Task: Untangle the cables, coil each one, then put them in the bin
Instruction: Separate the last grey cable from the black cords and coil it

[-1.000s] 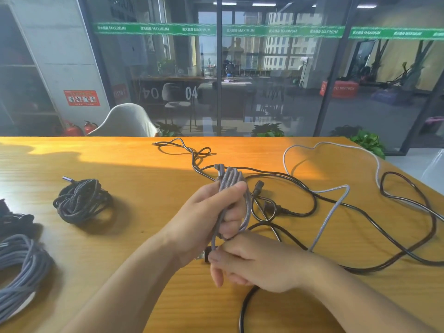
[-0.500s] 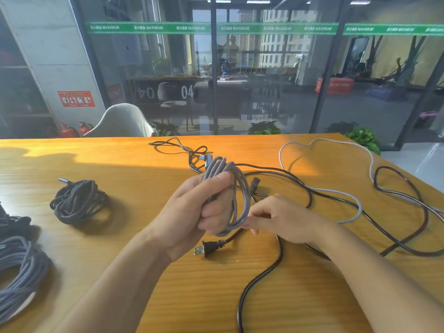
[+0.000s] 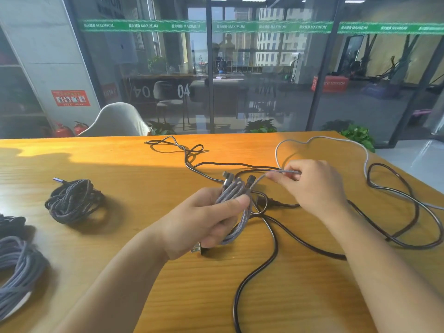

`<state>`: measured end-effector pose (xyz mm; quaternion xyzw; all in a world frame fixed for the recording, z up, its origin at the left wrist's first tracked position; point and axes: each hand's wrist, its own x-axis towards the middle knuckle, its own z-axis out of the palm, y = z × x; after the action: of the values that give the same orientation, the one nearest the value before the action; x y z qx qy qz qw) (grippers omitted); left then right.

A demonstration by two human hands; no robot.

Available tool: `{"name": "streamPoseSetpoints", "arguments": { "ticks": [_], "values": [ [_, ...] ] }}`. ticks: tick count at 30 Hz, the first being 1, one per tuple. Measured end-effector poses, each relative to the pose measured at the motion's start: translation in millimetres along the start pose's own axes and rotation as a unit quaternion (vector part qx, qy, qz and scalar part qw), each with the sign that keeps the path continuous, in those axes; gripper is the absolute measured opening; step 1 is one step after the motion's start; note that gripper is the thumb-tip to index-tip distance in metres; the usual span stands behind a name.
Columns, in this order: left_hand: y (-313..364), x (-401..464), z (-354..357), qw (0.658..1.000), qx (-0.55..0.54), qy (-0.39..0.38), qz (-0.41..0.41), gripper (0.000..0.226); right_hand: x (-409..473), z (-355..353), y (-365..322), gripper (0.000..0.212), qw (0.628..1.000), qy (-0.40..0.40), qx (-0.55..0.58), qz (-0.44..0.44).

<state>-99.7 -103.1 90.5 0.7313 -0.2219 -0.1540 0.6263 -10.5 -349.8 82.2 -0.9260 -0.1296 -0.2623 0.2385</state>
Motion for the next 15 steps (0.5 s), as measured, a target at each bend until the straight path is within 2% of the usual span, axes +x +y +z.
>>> {"name": "streamPoseSetpoints", "arguments": {
  "ticks": [3,7,11,15],
  "values": [
    [-2,4,6,0.999,0.037,0.029,-0.026,0.043,-7,9,-19,0.048,0.994,0.068,0.086,-0.016],
    [-6,8,8,0.996,0.051,0.074,-0.032,0.037,-15,12,-40,0.04,0.974,0.097,0.2,-0.039],
    [-11,14,14,0.993,0.041,0.098,-0.042,0.038,-24,16,-54,0.039,0.959,0.066,0.265,-0.072],
    [-14,13,13,0.993,0.055,0.102,-0.015,0.04,-31,17,-66,0.032,0.95,0.005,0.285,-0.128]
  ]
}}
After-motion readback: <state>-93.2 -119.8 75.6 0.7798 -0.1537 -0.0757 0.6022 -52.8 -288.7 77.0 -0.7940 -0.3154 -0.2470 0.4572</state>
